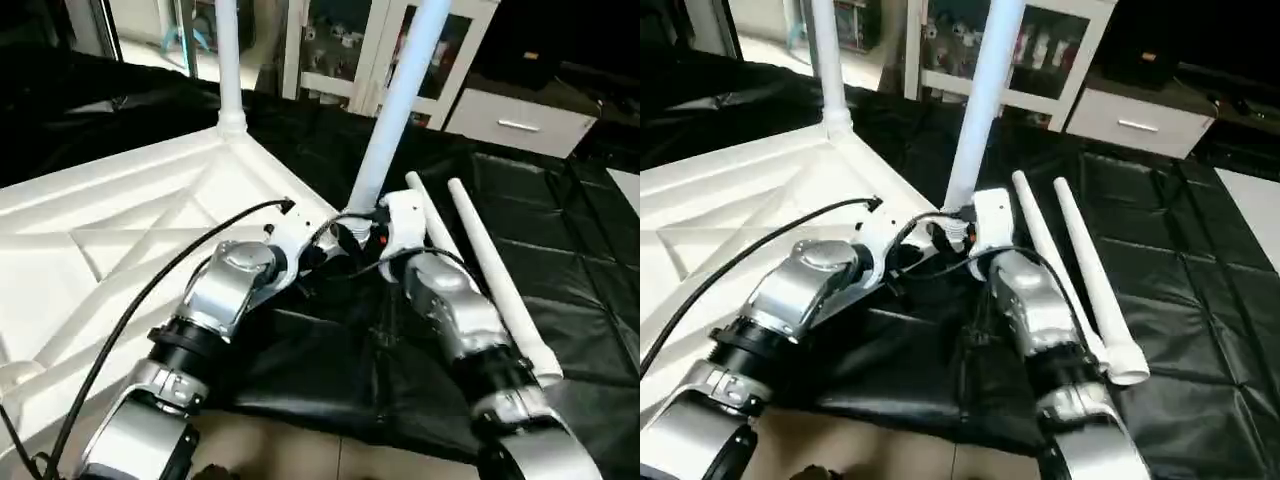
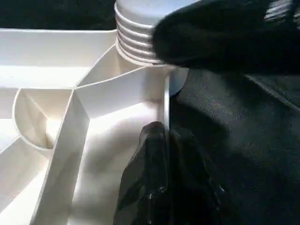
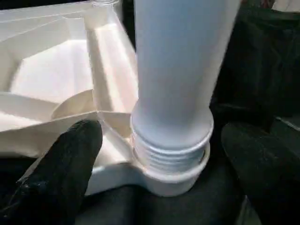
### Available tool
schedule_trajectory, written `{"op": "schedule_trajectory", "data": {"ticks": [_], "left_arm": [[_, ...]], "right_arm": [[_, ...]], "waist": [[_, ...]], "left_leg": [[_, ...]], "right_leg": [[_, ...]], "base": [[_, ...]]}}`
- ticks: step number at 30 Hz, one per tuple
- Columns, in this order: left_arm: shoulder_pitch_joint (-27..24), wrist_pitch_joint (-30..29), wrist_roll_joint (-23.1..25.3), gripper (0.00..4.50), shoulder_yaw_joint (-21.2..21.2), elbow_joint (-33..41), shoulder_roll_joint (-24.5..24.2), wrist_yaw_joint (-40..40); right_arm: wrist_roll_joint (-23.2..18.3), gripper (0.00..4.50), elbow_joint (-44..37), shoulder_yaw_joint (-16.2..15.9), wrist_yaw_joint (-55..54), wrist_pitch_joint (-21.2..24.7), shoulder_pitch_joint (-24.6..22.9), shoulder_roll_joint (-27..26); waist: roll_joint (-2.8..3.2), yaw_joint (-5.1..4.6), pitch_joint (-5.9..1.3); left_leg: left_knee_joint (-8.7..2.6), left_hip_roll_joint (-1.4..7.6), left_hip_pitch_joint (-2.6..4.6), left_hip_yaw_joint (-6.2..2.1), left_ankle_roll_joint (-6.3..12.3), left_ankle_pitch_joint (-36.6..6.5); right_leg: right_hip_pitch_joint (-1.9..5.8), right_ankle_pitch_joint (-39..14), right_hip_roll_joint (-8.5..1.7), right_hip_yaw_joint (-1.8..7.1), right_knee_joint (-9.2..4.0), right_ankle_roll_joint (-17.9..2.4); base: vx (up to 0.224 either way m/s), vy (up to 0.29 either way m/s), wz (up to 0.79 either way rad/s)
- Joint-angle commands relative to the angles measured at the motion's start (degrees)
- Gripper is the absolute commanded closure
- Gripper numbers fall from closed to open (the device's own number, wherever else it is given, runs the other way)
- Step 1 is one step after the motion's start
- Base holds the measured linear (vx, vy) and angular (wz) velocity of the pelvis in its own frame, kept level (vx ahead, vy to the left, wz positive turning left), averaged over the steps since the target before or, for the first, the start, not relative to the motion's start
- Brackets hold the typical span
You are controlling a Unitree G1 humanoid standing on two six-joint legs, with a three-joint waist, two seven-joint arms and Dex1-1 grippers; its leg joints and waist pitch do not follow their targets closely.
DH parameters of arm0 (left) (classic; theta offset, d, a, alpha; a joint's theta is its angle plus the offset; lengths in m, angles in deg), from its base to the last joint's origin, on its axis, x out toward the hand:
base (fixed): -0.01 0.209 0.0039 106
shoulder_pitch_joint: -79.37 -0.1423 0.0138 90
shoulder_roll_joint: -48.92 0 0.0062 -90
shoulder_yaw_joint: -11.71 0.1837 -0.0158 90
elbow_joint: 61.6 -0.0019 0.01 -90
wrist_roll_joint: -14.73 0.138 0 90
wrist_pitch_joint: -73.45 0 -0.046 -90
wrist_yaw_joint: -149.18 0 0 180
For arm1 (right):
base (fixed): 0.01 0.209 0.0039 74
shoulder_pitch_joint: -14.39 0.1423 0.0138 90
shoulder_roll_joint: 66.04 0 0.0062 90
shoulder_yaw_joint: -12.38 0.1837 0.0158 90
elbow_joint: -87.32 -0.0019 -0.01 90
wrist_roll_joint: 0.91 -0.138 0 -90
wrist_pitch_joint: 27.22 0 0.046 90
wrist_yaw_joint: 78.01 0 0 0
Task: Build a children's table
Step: Pick table leg
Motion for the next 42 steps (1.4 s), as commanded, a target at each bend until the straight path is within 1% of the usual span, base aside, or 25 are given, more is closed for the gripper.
{"op": "schedule_trajectory", "data": {"ticks": [1,3,4,6,7,9,10,11,12,13,14,15,16,18,19,20,21,25,30,32,35,37,40,41,42], "left_arm": [[0.78,4.22,-0.48,4.5,0.63,0.9,-1.23,2.8],[0.19,5.08,-0.5,4.5,1.09,1.0,-2.04,3.96],[-0.15,6.17,-0.74,4.5,1.42,1.12,-2.67,5.31],[-0.87,7.14,-1.05,4.5,1.92,1.69,-3.93,7.49],[-1.44,7.86,-1.75,4.5,2.13,2.37,-4.65,9.61],[-1.82,8.24,-2.22,4.5,2.24,2.83,-5.05,10.93],[-2.23,9.56,-2.57,4.5,2.6,3.31,-5.69,12.63],[-2.73,9.74,-3.31,4.5,2.74,3.98,-6.25,14.45],[-3.44,12.07,-4.03,4.5,3.33,4.67,-7.17,17.25],[-4.81,14.23,-5.72,4.5,4.22,6.44,-8.44,22.07],[-5.02,14.37,-6.0,4.5,4.34,6.76,-8.6,22.76],[-5.3,14.51,-6.37,4.5,4.52,7.22,-8.81,23.66],[-5.77,14.63,-6.98,4.5,4.81,8.11,-9.11,25.02],[-7.22,14.73,-8.41,4.5,6.5,11.15,-10.32,29.22],[-7.4,14.78,-8.54,4.5,6.74,11.51,-10.44,29.8],[-7.82,14.85,-8.87,4.5,7.38,12.38,-10.71,31.25],[-8.0,15.3,-8.97,4.5,7.8,12.72,-10.84,32.02],[-8.12,17.06,-8.63,4.5,8.89,12.8,-11.25,34.37],[-7.07,18.06,-7.88,4.5,8.87,11.35,-11.04,35.05],[-6.54,18.23,-7.71,4.5,8.91,10.87,-11.05,35.18],[-6.42,18.44,-7.68,4.5,8.86,10.72,-11.16,35.68],[-6.26,19.0,-7.57,4.5,8.92,10.28,-11.33,36.33],[-6.12,19.77,-7.36,4.5,8.91,9.52,-11.35,36.72],[-6.04,20.04,-7.26,4.5,8.9,9.13,-11.34,36.69],[-6.02,20.11,-7.24,4.5,8.89,9.03,-11.34,36.68]], "right_arm": [[-0.87,0.06,-5.2,1.31,1.41,2.89,-1.91,2.8],[-1.22,0.06,-7.31,1.78,2.52,4.01,-3.11,4.41],[-1.73,0.06,-8.91,1.91,4.1,5.22,-3.87,5.76],[-3.37,0.06,-12.12,1.96,8.17,7.9,-5.48,8.54],[-4.99,0.06,-14.0,2.18,11.55,8.56,-6.59,10.42],[-6.07,0.06,-15.14,2.34,13.67,8.79,-7.31,11.56],[-7.23,0.06,-16.54,2.39,16.41,9.02,-8.23,13.35],[-8.38,0.06,-17.63,2.49,19.44,8.8,-9.03,15.17],[-9.8,0.06,-18.97,2.35,23.23,9.18,-9.89,17.46],[-11.79,0.06,-20.57,2.29,28.69,9.79,-10.95,20.39],[-12.05,0.06,-20.78,2.31,29.34,10.05,-11.06,20.71],[-12.34,0.06,-21.01,2.28,30.2,10.36,-11.2,21.16],[-12.58,0.06,-21.22,1.96,31.61,10.76,-11.37,21.95],[-11.86,0.06,-21.36,0.17,35.75,10.21,-11.8,24.72],[-11.64,0.06,-21.29,-0.13,36.35,10.02,-11.75,25.07],[-11.08,0.06,-21.01,-0.92,37.94,9.48,-11.5,25.92],[-10.96,0.06,-20.76,-1.33,38.99,9.1,-11.29,26.23],[-10.86,0.06,-20.66,-3.7,44.53,5.5,-11.15,27.78],[-9.08,0.06,-19.07,-6.2,48.64,3.01,-10.12,28.52],[-7.56,0.06,-17.23,-7.64,49.93,1.28,-9.21,28.68],[-6.66,0.06,-15.45,-8.45,51.05,-0.14,-8.47,28.62],[-6.19,0.32,-12.86,-9.05,51.83,-1.55,-7.16,28.02],[-5.38,0.45,-9.91,-9.69,52.21,-2.9,-5.62,26.78],[-4.87,0.74,-9.2,-10.08,52.48,-3.51,-5.39,26.63],[-4.73,0.74,-9.03,-10.18,52.55,-3.67,-5.34,26.59]], "waist": [[1.05,0.66,-4.02],[0.91,0.65,-3.98],[0.96,0.67,-3.98],[1.09,0.78,-3.84],[1.09,0.94,-3.84],[1.05,1.07,-3.75],[1.15,1.37,-3.75],[1.12,1.56,-3.77],[1.1,1.72,-3.72],[0.95,2.01,-3.68],[0.99,2.14,-3.66],[1.06,2.25,-3.6],[1.19,2.27,-3.5],[1.03,2.52,-3.43],[1.13,2.64,-3.4],[1.06,2.82,-3.32],[0.92,2.96,-3.26],[0.88,3.28,-3.25],[0.72,3.24,-3.35],[0.74,3.12,-3.37],[0.73,3.12,-3.47],[0.89,3.06,-3.54],[0.77,2.91,-3.63],[0.77,2.91,-3.6],[0.79,2.89,-3.55]], "left_leg": [[-3.11,0.73,2.25,-0.34,0.83,-5.47],[-3.09,0.71,2.17,-0.32,0.8,-5.69],[-3.08,0.76,2.18,-0.28,0.73,-6.53],[-3.15,0.89,2.24,-0.33,0.77,-7.85],[-3.13,0.9,2.35,-0.33,0.86,-8.41],[-3.2,1.04,2.26,-0.35,0.77,-8.57],[-3.18,1.08,2.4,-0.38,0.71,-9.81],[-3.14,1.15,2.46,-0.35,0.71,-10.21],[-3.19,1.24,2.45,-0.35,0.63,-10.43],[-3.16,1.24,2.42,-0.36,1.04,-10.75],[-3.15,1.33,2.41,-0.43,1.2,-11.0],[-3.18,1.29,2.41,-0.38,1.24,-10.99],[-3.2,1.32,2.52,-0.24,1.26,-11.32],[-3.26,1.44,2.55,-0.29,0.69,-12.79],[-3.33,1.45,2.58,-0.32,0.46,-13.16],[-3.36,1.51,2.8,-0.23,-0.02,-14.16],[-3.4,1.53,2.8,-0.24,-0.35,-15.09],[-3.58,1.55,2.68,-0.47,-1.34,-17.36],[-3.52,1.49,2.39,-0.58,-1.2,-17.2],[-3.46,1.44,2.36,-0.57,-1.1,-16.8],[-3.29,1.44,2.42,-0.5,-0.84,-16.04],[-3.24,1.37,2.32,-0.5,-0.51,-15.18],[-3.08,1.31,2.38,-0.42,-0.17,-14.76],[-3.06,1.31,2.38,-0.41,-0.1,-14.86],[-3.09,1.31,2.36,-0.41,-0.1,-15.08]], "right_leg": [[3.0,8.54,-1.45,0.85,-2.54,-12.56],[3.08,8.08,-1.45,0.87,-2.53,-12.6],[2.99,6.67,-1.57,0.91,-2.59,-12.78],[2.93,5.1,-1.6,0.94,-2.73,-12.71],[2.95,4.4,-1.58,0.92,-2.81,-12.74],[2.89,4.0,-1.73,0.95,-2.78,-12.91],[2.78,2.37,-1.77,0.91,-2.94,-12.99],[2.7,2.03,-1.81,0.92,-2.88,-13.14],[2.71,1.73,-1.86,0.92,-2.9,-13.22],[2.87,1.31,-1.89,0.94,-3.0,-13.13],[2.92,1.08,-1.99,0.94,-2.96,-13.19],[2.78,0.68,-2.02,0.93,-2.92,-13.21],[2.43,-0.29,-1.89,0.92,-2.96,-13.53],[2.33,-3.1,-2.1,0.87,-3.15,-13.41],[2.26,-4.07,-2.15,0.87,-3.2,-13.3],[1.95,-5.63,-2.14,0.89,-3.41,-13.11],[1.91,-7.08,-2.21,0.89,-3.52,-12.84],[1.77,-11.22,-2.49,0.89,-3.79,-11.14],[1.85,-11.56,-2.56,0.86,-3.74,-10.82],[1.8,-11.58,-2.52,0.85,-3.72,-10.98],[1.78,-10.49,-2.5,0.84,-3.59,-11.54],[1.87,-8.68,-2.34,0.77,-3.4,-12.13],[1.93,-7.74,-2.3,0.74,-3.23,-12.92],[1.88,-7.89,-2.29,0.73,-3.26,-13.0],[1.92,-8.21,-2.29,0.74,-3.3,-12.96]], "base": [[0.0,0.0,0.0],[0.0,0.0,0.0],[0.0,0.0,0.0],[0.0,0.0,0.0],[0.0,0.0,0.0],[0.0,0.0,0.0],[0.0,0.0,0.0],[0.0,0.0,0.0],[0.0,0.0,0.0],[0.0,0.0,0.0],[0.0,0.0,0.0],[0.0,0.0,0.0],[0.0,0.0,0.0],[0.0,0.0,0.0],[0.0,0.0,0.0],[0.0,0.0,0.0],[0.0,0.0,0.0],[0.0,0.0,0.0],[0.0,0.0,0.0],[0.0,0.0,0.0],[0.0,0.0,0.0],[0.0,0.0,0.0],[0.0,0.0,0.0],[0.0,0.0,0.0],[0.0,0.0,0.0]]}}
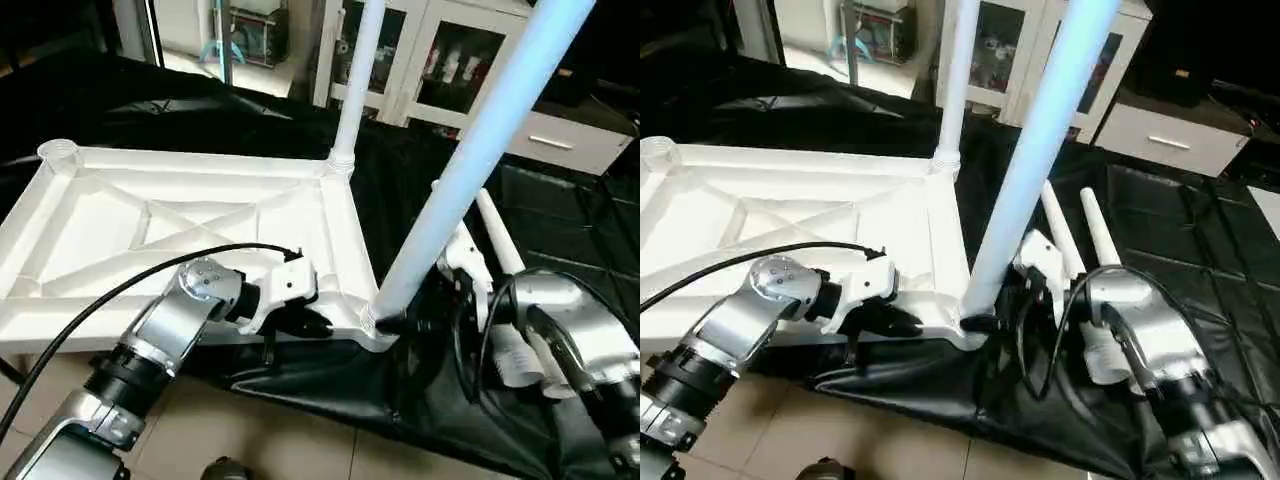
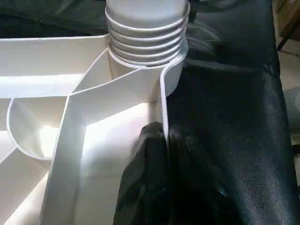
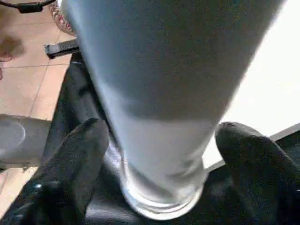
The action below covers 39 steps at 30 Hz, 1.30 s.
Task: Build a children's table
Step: Pick table leg
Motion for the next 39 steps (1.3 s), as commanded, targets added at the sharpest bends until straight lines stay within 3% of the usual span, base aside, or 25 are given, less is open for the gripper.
{"op": "schedule_trajectory", "data": {"ticks": [1,7,16,27,30,31,32,33,35,36,37,39], "left_arm": [[2.0,3.12,-1.89,4.5,0.33,0.19,1.48,1.79],[2.15,3.52,-1.55,4.5,0.26,-0.66,1.68,1.38],[2.46,4.6,-1.21,4.5,-0.07,-2.14,1.71,1.21],[2.69,4.28,-0.71,4.5,-0.79,-3.65,1.61,-0.09],[3.8,2.78,-0.42,4.5,-2.6,-6.68,3.26,-4.52],[4.71,2.1,-0.41,4.5,-3.81,-8.61,4.52,-7.4],[5.15,1.86,-0.33,4.5,-4.25,-9.38,5.04,-8.64],[6.57,0.83,-0.13,4.5,-5.42,-11.36,6.58,-12.19],[8.21,-1.03,-0.21,4.5,-6.87,-13.09,8.5,-16.3],[8.21,-1.03,-0.21,4.5,-6.87,-13.09,8.5,-16.3],[10.06,-3.7,-0.46,4.5,-8.54,-14.81,10.83,-21.09],[11.43,-5.97,-0.24,4.5,-9.51,-16.04,12.56,-24.92]], "right_arm": [[1.44,0.86,1.58,-1.15,1.01,-1.59,0.68,-0.12],[1.79,1.26,3.83,-1.52,2.03,-2.8,1.43,-1.05],[2.56,2.04,6.59,-1.93,3.27,-4.66,1.04,-1.98],[1.95,2.35,8.68,-0.63,0.39,-4.25,-0.21,-4.42],[4.03,2.37,12.64,0.98,-8.02,-4.81,0.36,-7.44],[5.79,2.38,15.32,1.58,-13.56,-4.42,0.96,-9.24],[6.55,2.39,16.41,1.71,-15.89,-4.12,1.19,-10.02],[8.48,2.39,18.76,1.62,-21.53,-3.5,1.56,-12.26],[9.49,2.41,20.47,1.85,-27.04,-2.16,2.0,-15.22],[9.49,2.42,20.47,1.85,-27.04,-2.16,2.0,-15.22],[9.91,2.42,22.28,2.5,-32.82,-0.61,2.93,-18.97],[10.28,2.43,24.21,3.23,-38.16,-0.17,4.04,-22.05]], "waist": [[0.25,-0.36,-3.8],[0.2,-0.49,-3.74],[0.21,-0.53,-3.75],[0.54,-0.75,-3.66],[0.43,-1.04,-3.58],[0.35,-1.61,-3.29],[0.26,-1.85,-3.34],[-0.2,-2.32,-3.4],[0.18,-2.63,-3.21],[0.18,-2.63,-3.21],[0.07,-2.98,-3.22],[0.18,-3.41,-3.21]], "left_leg": [[-3.88,1.37,2.24,-0.45,-0.37,-15.47],[-3.94,1.43,2.21,-0.59,-0.81,-17.69],[-3.91,1.38,2.13,-0.59,-0.57,-17.36],[-4.14,1.36,2.18,-0.77,-1.55,-20.08],[-4.29,1.27,2.08,-0.94,-2.31,-21.74],[-4.38,1.09,2.28,-1.07,-3.4,-24.4],[-4.37,1.07,2.28,-1.2,-3.94,-25.11],[-4.45,1.05,2.11,-1.48,-4.6,-25.66],[-4.46,1.05,2.39,-1.65,-4.81,-27.72],[-4.46,1.05,2.39,-1.65,-4.81,-27.72],[-4.47,0.89,2.41,-1.87,-4.94,-28.92],[-4.54,0.89,2.54,-2.0,-5.06,-29.57]], "right_leg": [[1.48,-8.88,-1.96,0.87,-3.81,-12.73],[1.35,-11.68,-2.14,0.86,-3.99,-12.47],[1.39,-11.12,-2.02,0.86,-3.91,-12.71],[1.17,-13.58,-2.01,0.89,-4.14,-12.31],[1.16,-16.58,-2.14,0.79,-4.31,-11.7],[0.63,-21.32,-2.19,0.73,-4.82,-10.88],[0.69,-22.91,-2.27,0.68,-4.88,-10.42],[0.88,-24.9,-2.35,0.5,-4.96,-9.64],[0.45,-27.74,-2.44,0.52,-5.42,-8.59],[0.45,-27.74,-2.44,0.52,-5.42,-8.59],[0.31,-30.23,-2.53,0.39,-5.7,-7.95],[0.28,-30.28,-2.44,0.25,-5.97,-7.77]], "base": [[0.0,0.0,0.0],[0.0,0.0,0.0],[0.0,0.0,0.0],[0.0,0.0,0.0],[0.0,0.0,0.0],[0.0,0.0,0.0],[0.0,0.0,0.0],[0.0,0.0,0.0],[0.0,0.0,0.0],[0.0,0.0,0.0],[0.0,0.0,0.0],[0.0,0.0,0.0]]}}
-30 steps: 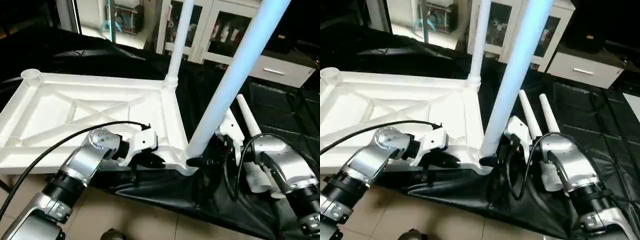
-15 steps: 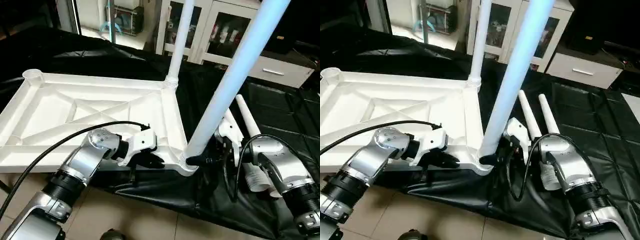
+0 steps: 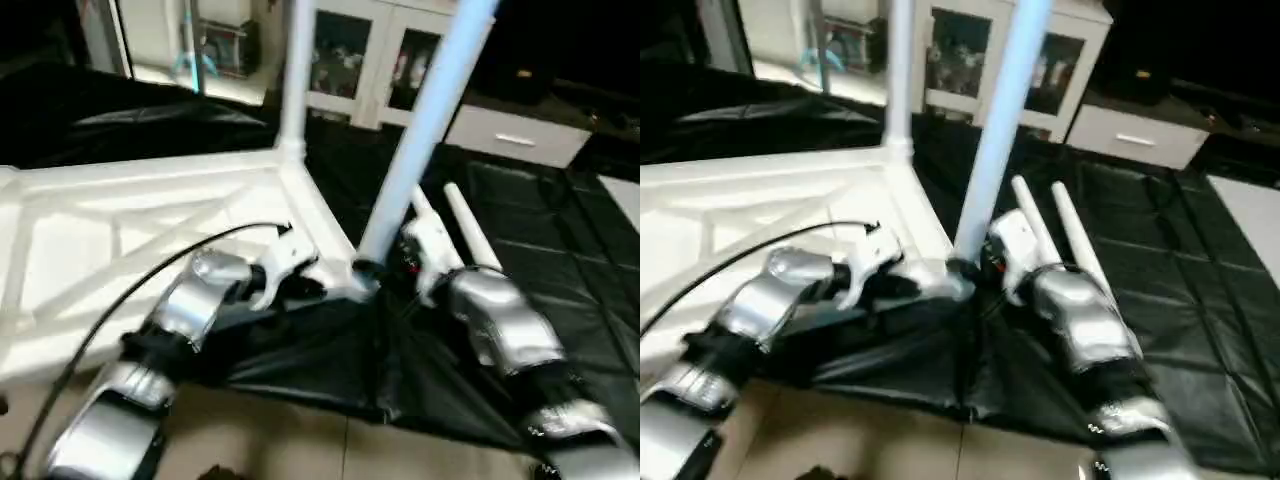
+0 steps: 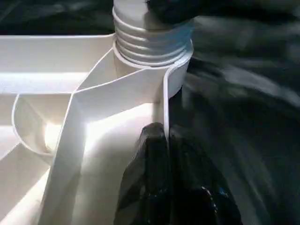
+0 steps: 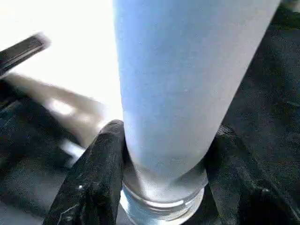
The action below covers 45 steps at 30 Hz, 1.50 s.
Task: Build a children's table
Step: Pick table leg
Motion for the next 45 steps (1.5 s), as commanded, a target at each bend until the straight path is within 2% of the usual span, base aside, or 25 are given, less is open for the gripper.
{"op": "schedule_trajectory", "data": {"ticks": [1,2,3,4,6,7,8,10,11,12,14,17,19,21,23,25,27,28,30,32,33,35,39,42,45], "left_arm": [[3.59,-0.91,-2.66,4.5,-3.78,1.02,3.71,-6.67],[4.71,-2.67,-1.53,4.5,-4.28,-0.25,5.29,-10.54],[4.83,-2.82,-1.38,4.5,-4.31,-0.39,5.46,-10.95],[5.47,-3.47,0.08,4.5,-4.02,-1.15,6.53,-13.26],[5.81,-4.08,1.27,4.5,-3.65,-1.47,7.29,-15.2],[5.96,-4.37,1.59,4.5,-3.54,-1.62,7.49,-15.93],[5.98,-4.41,1.67,4.5,-3.56,-1.65,7.54,-16.3],[5.97,-4.43,1.63,4.5,-3.68,-1.7,7.47,-16.51],[5.96,-4.12,1.65,4.5,-3.68,-1.81,7.23,-16.39],[5.96,-4.11,1.65,4.5,-3.68,-1.81,7.22,-16.39],[5.81,-3.51,1.69,4.5,-3.6,-2.18,6.73,-16.59],[5.41,-3.29,1.79,4.5,-3.59,-2.19,6.3,-16.48],[5.11,-2.94,2.0,4.5,-3.47,-2.01,6.06,-16.08],[4.92,-2.93,1.92,4.5,-3.5,-1.84,6.0,-15.87],[4.57,-2.46,2.03,4.5,-3.28,-1.58,5.69,-15.24],[4.33,-1.29,2.05,4.5,-2.95,-1.39,5.21,-14.12],[3.67,-0.37,1.82,4.5,-2.37,-0.33,4.16,-11.87],[3.49,0.05,1.76,4.5,-2.14,-0.04,3.85,-11.19],[2.91,0.18,1.63,4.5,-1.66,0.7,3.06,-9.67],[2.68,0.18,1.66,4.5,-1.47,0.94,2.75,-9.22],[2.28,-0.42,1.46,4.5,-1.47,1.59,2.52,-8.82],[1.63,-1.19,1.14,4.5,-0.85,2.82,2.06,-7.31],[1.08,-1.15,1.37,4.5,-0.5,2.96,1.78,-7.04],[1.34,-1.53,1.59,4.5,-0.9,2.01,2.0,-7.61],[1.52,-1.89,1.7,4.5,-1.1,1.74,2.13,-7.78]], "right_arm": [[3.43,2.43,6.18,-2.23,-5.2,4.49,-1.93,-2.56],[3.86,2.43,9.17,-0.72,-12.61,4.04,-0.22,-5.49],[3.91,2.43,9.52,-0.55,-13.47,3.96,0.0,-5.83],[3.85,2.43,11.98,0.88,-18.58,3.07,1.61,-8.23],[4.2,2.44,13.34,1.23,-21.1,1.52,2.9,-10.03],[4.31,2.44,13.53,1.32,-21.06,0.65,3.31,-10.74],[4.05,2.44,13.4,1.55,-20.52,0.24,3.46,-11.21],[3.89,2.44,13.15,1.66,-19.65,-0.35,3.6,-11.56],[3.96,2.45,12.99,1.58,-19.22,-0.69,3.6,-11.52],[3.97,2.46,12.98,1.58,-19.21,-0.7,3.6,-11.52],[4.02,2.46,13.47,1.8,-18.58,-2.03,3.75,-11.7],[3.06,2.46,13.19,2.47,-16.56,-2.91,3.64,-11.73],[1.71,1.76,12.46,3.67,-14.77,-2.95,3.49,-11.87],[1.22,1.75,11.93,3.92,-14.04,-2.91,3.34,-11.84],[0.11,1.53,10.53,4.33,-11.74,-2.69,3.08,-11.49],[-1.06,1.34,8.87,4.79,-10.09,-2.3,2.87,-10.94],[-2.76,1.24,5.61,4.96,-6.4,-1.26,2.17,-9.18],[-2.97,1.15,4.89,5.06,-5.47,-1.1,1.99,-8.72],[-3.56,1.05,2.8,5.12,-2.02,-0.19,1.29,-6.83],[-3.74,0.73,2.04,5.12,-0.7,0.29,0.99,-6.04],[-4.52,0.73,0.98,5.41,1.02,1.16,0.58,-5.01],[-5.72,0.59,-0.37,6.17,2.76,2.11,0.11,-3.69],[-5.38,0.25,-3.32,5.37,3.92,3.52,-1.64,-2.71],[-3.06,0.09,-3.16,4.86,1.05,3.43,-2.47,-2.61],[-3.01,0.09,-3.23,5.41,-0.23,3.5,-2.75,-3.01]], "waist": [[0.53,-0.51,-3.05],[0.57,-0.63,-3.05],[0.73,-1.06,-3.01],[0.63,-1.28,-3.19],[0.72,-1.33,-3.14],[0.96,-1.4,-3.12],[0.76,-1.48,-3.11],[0.93,-1.5,-3.18],[0.84,-1.5,-3.21],[0.81,-1.33,-3.21],[0.6,-1.29,-3.11],[0.67,-1.23,-3.01],[0.67,-1.16,-3.03],[0.66,-1.12,-3.08],[0.68,-1.25,-3.1],[0.59,-1.34,-3.13],[0.76,-1.23,-3.15],[0.59,-1.26,-3.24],[0.86,-0.95,-3.43],[0.82,-0.6,-3.62],[1.15,-0.45,-3.69],[0.98,0.1,-3.75],[0.97,0.8,-3.94],[0.97,1.05,-3.86],[1.02,1.1,-3.69]], "left_leg": [[-4.73,0.95,1.91,-1.67,-5.18,-30.64],[-4.79,0.97,1.96,-1.77,-5.19,-31.12],[-4.94,0.93,1.89,-1.85,-5.38,-31.92],[-5.14,0.94,1.75,-2.05,-5.53,-32.04],[-5.31,1.01,1.86,-2.08,-5.58,-32.73],[-5.25,1.02,2.2,-2.0,-5.48,-33.77],[-5.22,0.99,2.27,-1.95,-5.28,-34.05],[-5.53,1.03,1.93,-2.08,-4.86,-33.1],[-5.62,1.06,1.78,-2.04,-4.78,-32.6],[-5.53,1.03,1.93,-1.88,-4.63,-32.13],[-5.43,1.02,1.97,-1.73,-4.28,-31.88],[-5.38,1.05,2.05,-1.75,-4.17,-32.48],[-5.41,1.06,1.98,-1.82,-4.09,-32.26],[-5.51,1.12,1.83,-1.84,-3.95,-31.64],[-5.74,1.11,1.37,-1.99,-3.92,-30.92],[-5.71,1.12,1.34,-1.98,-3.74,-30.41],[-5.78,1.19,1.26,-2.02,-3.57,-29.42],[-5.71,1.15,1.15,-1.85,-3.13,-28.52],[-5.54,1.25,1.29,-1.61,-2.76,-26.54],[-5.45,1.34,0.98,-1.36,-2.27,-22.69],[-5.4,1.35,1.02,-1.31,-2.19,-21.98],[-5.16,1.5,1.3,-0.93,-1.53,-20.05],[-4.99,1.33,0.85,-0.78,-0.98,-14.41],[-5.03,1.29,1.03,-0.69,-1.4,-15.18],[-5.24,1.3,1.13,-0.73,-2.61,-17.99]], "right_leg": [[-0.21,-30.15,-2.3,0.33,-6.2,-8.02],[-0.11,-30.14,-2.29,0.21,-6.27,-7.98],[-0.19,-29.67,-2.19,0.12,-6.27,-8.09],[0.21,-29.13,-2.17,-0.12,-6.21,-7.82],[0.11,-27.32,-2.09,-0.2,-6.44,-7.67],[-0.22,-26.62,-2.13,-0.16,-6.63,-7.85],[-0.23,-26.46,-2.1,-0.22,-6.81,-7.81],[0.35,-23.7,-2.09,-0.34,-6.58,-8.19],[0.46,-22.82,-2.11,-0.33,-6.44,-8.28],[0.32,-22.19,-2.18,-0.27,-6.52,-8.48],[0.18,-22.69,-2.31,-0.21,-6.62,-8.64],[0.08,-24.38,-2.39,-0.25,-6.83,-8.37],[0.16,-24.61,-2.48,-0.25,-6.87,-8.28],[0.32,-23.71,-2.47,-0.24,-6.79,-8.45],[0.7,-23.16,-2.46,-0.35,-6.63,-8.48],[0.69,-23.35,-2.53,-0.32,-6.65,-8.51],[0.86,-21.99,-2.45,-0.31,-6.56,-8.85],[0.93,-21.18,-2.44,-0.18,-6.45,-9.14],[0.8,-18.74,-2.54,-0.03,-6.27,-10.1],[1.01,-14.89,-2.35,-0.02,-5.74,-11.28],[1.04,-13.89,-2.33,0.0,-5.61,-11.58],[0.81,-11.09,-2.2,0.01,-5.41,-12.5],[1.44,-4.92,-1.99,-0.07,-4.48,-13.29],[1.37,-5.67,-2.01,-0.06,-4.57,-13.55],[1.17,-9.58,-2.11,0.03,-4.99,-12.66]], "base": [[0.0,0.0,0.0],[0.0,0.0,0.0],[0.0,0.0,0.0],[0.0,0.0,0.0],[0.0,0.0,0.0],[0.0,0.0,0.0],[0.0,0.0,0.0],[0.0,0.0,0.0],[0.0,0.0,0.0],[0.0,0.0,0.0],[0.0,0.0,0.0],[0.0,0.0,0.0],[0.0,0.0,0.0],[0.0,0.0,0.0],[0.0,0.0,0.0],[0.0,0.0,0.0],[0.0,0.0,0.0],[0.0,0.0,0.0],[0.0,0.0,0.0],[0.0,0.0,0.0],[0.0,0.0,0.0],[0.0,0.0,0.0],[0.0,0.0,0.0],[0.0,0.0,0.0],[0.0,0.0,0.0]]}}
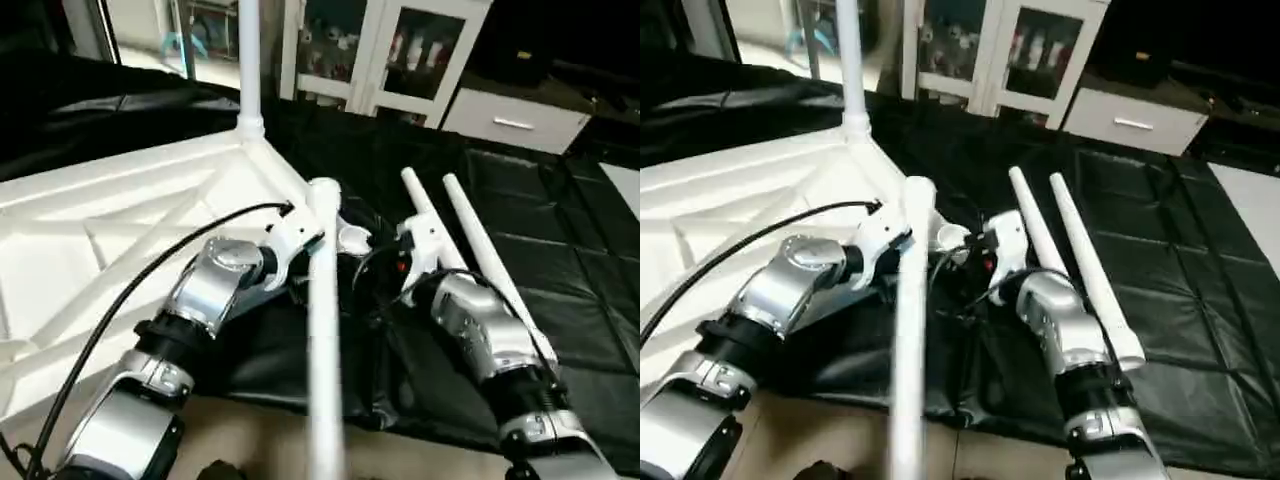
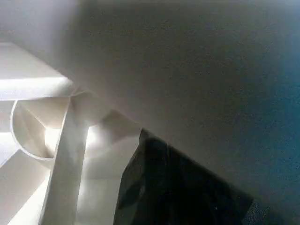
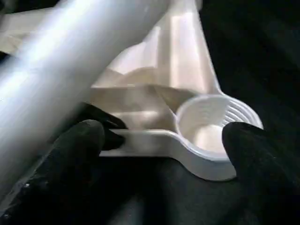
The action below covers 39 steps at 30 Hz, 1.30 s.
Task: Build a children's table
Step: Pick table leg
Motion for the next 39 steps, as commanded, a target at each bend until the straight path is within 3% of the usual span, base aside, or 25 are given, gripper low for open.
{"op": "schedule_trajectory", "data": {"ticks": [1,2,4,10,12,18,22,28,31,33,35,39], "left_arm": [[-0.01,0.07,-0.47,4.5,0.07,0.2,0.64,0.07],[-0.01,0.07,-0.47,4.5,0.07,0.2,0.64,0.07],[-0.03,-0.23,-0.49,4.5,0.15,0.39,0.52,0.32],[0.42,0.22,-0.07,4.5,0.02,-0.74,0.47,-0.25],[0.52,0.4,0.02,4.5,0.01,-1.14,0.43,-0.33],[0.66,0.67,0.08,4.5,0.11,-1.48,0.38,-0.09],[0.65,0.88,0.35,4.5,0.32,-1.68,0.16,-0.05],[0.5,0.89,0.41,4.5,0.49,-1.82,-0.01,0.26],[0.55,1.12,0.52,4.5,0.53,-2.18,-0.16,0.34],[0.58,1.16,0.56,4.5,0.53,-2.27,-0.23,0.33],[0.64,1.2,0.59,4.5,0.5,-2.36,-0.3,0.29],[0.72,1.27,0.68,4.5,0.5,-2.49,-0.37,0.27]], "right_arm": [[0.24,0.09,-1.0,0.88,-1.42,0.95,-0.66,0.43],[0.24,0.09,-1.0,0.88,-1.42,0.95,-0.66,0.43],[0.31,0.09,-0.92,1.34,-3.62,1.7,-0.63,0.12],[1.14,0.09,-0.17,3.6,-8.72,1.82,-0.2,0.31],[1.0,0.09,-0.95,3.88,-8.96,2.21,-0.42,0.56],[0.36,0.09,-2.58,4.82,-9.96,3.26,-0.39,1.7],[-2.41,0.09,-10.0,4.61,-6.86,9.26,-0.82,3.01],[-5.87,0.09,-19.02,3.32,-4.77,16.39,-0.97,4.16],[-6.84,0.09,-23.76,0.48,-4.07,27.27,-1.6,6.29],[-5.22,0.09,-25.27,-2.0,-4.53,32.95,-2.45,8.03],[-6.26,0.09,-27.11,-2.77,-5.05,38.31,-3.92,8.12],[-8.58,0.09,-29.42,-3.51,-5.98,43.03,-5.89,7.0]], "waist": [[1.3,-0.05,-3.85],[1.11,-0.16,-3.85],[1.5,-0.09,-3.88],[1.48,-0.09,-4.0],[1.77,-0.05,-3.97],[1.71,-0.09,-3.96],[1.69,0.06,-3.96],[1.87,0.14,-3.94],[1.9,0.19,-3.89],[1.82,0.26,-3.8],[1.69,0.31,-3.81],[1.59,0.32,-3.57]], "left_leg": [[-4.65,1.14,2.09,-0.14,-2.76,-19.43],[-4.69,1.18,2.07,-0.18,-2.99,-20.17],[-4.73,1.14,2.07,-0.29,-3.3,-20.13],[-4.63,1.02,1.99,-0.18,-3.49,-18.52],[-4.65,1.02,2.04,-0.19,-3.41,-18.81],[-4.65,1.0,2.08,-0.23,-3.58,-19.57],[-4.63,1.0,2.09,-0.23,-2.71,-18.82],[-4.7,1.07,2.15,-0.34,-3.17,-18.96],[-4.77,1.06,2.16,-0.4,-3.39,-18.01],[-4.79,0.99,2.15,-0.35,-3.85,-18.13],[-4.77,0.94,2.09,-0.35,-4.14,-18.81],[-4.95,1.0,2.24,-0.56,-4.74,-21.94]], "right_leg": [[2.02,-13.32,-2.18,1.31,-3.55,-11.05],[1.98,-14.02,-2.15,1.3,-3.7,-10.64],[1.99,-13.73,-2.13,1.31,-3.63,-10.5],[2.19,-10.68,-1.95,1.26,-3.32,-10.81],[2.18,-10.74,-1.97,1.26,-3.36,-10.87],[2.21,-11.46,-1.87,1.23,-3.49,-10.56],[2.44,-10.14,-1.78,1.21,-3.34,-10.59],[2.35,-10.7,-1.9,1.21,-3.37,-10.51],[2.47,-9.62,-1.77,1.21,-3.23,-10.48],[2.48,-10.43,-1.82,1.25,-3.37,-10.1],[2.44,-11.95,-2.0,1.29,-3.56,-9.7],[1.99,-18.18,-2.31,1.3,-4.17,-8.01]], "base": [[0.0,0.0,0.0],[0.0,0.0,0.0],[0.0,0.0,0.0],[0.0,0.0,0.0],[0.0,0.0,0.0],[0.0,0.0,0.0],[0.0,0.0,0.0],[0.0,0.0,0.0],[0.0,0.0,0.0],[0.0,0.0,0.0],[0.0,0.0,0.0],[0.0,0.0,0.0]]}}
